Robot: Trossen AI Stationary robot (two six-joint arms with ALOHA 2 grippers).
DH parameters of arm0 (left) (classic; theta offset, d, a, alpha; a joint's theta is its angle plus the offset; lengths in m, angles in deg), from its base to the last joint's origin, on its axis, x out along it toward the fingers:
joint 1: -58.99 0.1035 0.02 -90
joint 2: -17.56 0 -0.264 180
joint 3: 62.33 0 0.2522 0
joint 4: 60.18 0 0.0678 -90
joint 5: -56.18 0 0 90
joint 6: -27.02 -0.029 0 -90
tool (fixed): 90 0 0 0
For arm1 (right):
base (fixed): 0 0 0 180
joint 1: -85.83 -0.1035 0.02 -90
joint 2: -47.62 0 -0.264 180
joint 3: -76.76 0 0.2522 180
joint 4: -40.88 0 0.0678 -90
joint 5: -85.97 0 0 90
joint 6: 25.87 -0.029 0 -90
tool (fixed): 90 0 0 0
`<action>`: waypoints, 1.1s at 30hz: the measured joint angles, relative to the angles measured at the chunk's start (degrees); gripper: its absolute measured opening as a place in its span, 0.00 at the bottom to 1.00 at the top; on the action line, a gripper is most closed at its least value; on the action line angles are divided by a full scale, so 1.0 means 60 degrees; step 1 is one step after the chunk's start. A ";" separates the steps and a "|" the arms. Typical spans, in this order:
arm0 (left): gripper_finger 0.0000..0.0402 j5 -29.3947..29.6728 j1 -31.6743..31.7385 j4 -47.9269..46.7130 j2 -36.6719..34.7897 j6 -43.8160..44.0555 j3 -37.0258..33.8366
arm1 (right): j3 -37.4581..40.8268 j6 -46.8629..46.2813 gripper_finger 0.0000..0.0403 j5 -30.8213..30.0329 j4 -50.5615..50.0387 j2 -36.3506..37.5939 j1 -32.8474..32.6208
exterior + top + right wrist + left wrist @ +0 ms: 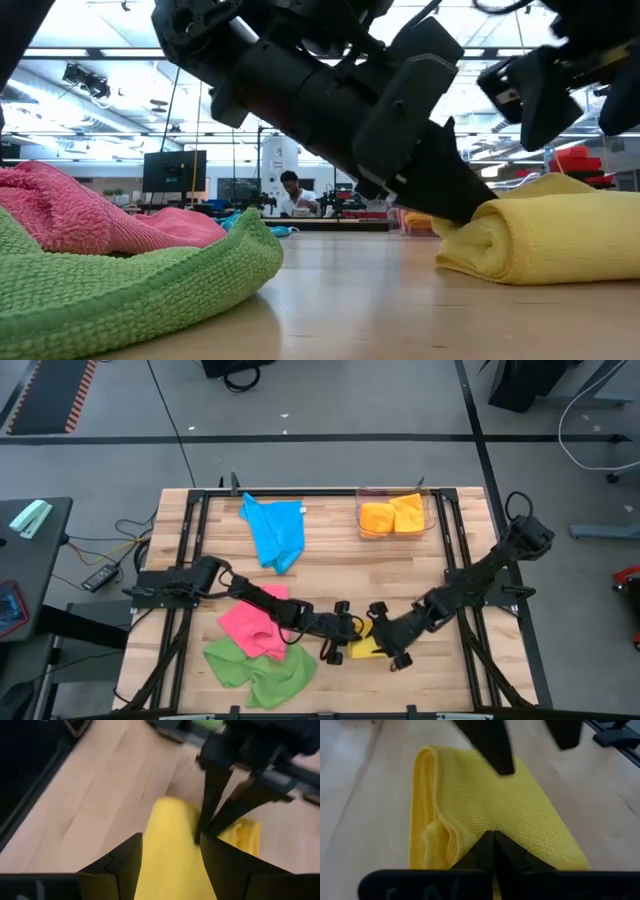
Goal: Fold microfiber towels
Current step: Fold the yellow microfiber cloth
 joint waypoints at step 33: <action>0.03 -0.0161 -0.0707 -0.1652 -0.0743 0.1694 -0.0012 | 0.1337 -0.0358 0.56 -0.2021 0.5207 -0.1940 -0.0596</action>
